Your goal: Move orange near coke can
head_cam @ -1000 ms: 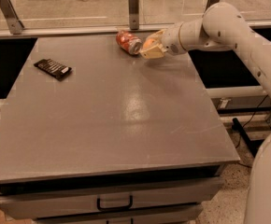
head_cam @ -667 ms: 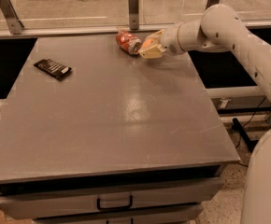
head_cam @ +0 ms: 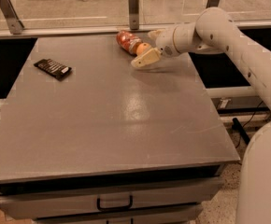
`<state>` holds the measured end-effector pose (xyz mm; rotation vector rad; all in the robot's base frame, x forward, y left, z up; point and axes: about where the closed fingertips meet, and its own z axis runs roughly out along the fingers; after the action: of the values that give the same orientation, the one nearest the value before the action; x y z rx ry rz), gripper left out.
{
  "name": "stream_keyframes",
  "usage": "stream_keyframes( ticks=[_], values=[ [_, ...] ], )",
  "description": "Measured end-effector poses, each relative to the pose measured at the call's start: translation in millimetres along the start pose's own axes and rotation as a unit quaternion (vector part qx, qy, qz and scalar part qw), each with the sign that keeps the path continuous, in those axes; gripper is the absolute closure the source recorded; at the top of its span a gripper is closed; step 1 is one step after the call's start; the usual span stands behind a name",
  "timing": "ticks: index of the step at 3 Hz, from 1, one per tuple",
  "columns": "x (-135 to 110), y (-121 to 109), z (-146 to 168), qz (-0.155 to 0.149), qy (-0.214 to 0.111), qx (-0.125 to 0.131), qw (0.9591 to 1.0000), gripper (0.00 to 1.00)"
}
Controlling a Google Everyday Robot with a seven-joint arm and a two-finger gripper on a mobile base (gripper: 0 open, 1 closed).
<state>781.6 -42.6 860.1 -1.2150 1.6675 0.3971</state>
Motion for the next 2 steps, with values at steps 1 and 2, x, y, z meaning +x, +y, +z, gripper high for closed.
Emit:
stream_keyframes(
  ticks=[1,2],
  values=[
    [-1,1,0,0.001,-0.002,0.0,1.0,0.0],
    [-11,-3,-18,-0.007,-0.015,0.005,0.9999,0.0]
  ],
)
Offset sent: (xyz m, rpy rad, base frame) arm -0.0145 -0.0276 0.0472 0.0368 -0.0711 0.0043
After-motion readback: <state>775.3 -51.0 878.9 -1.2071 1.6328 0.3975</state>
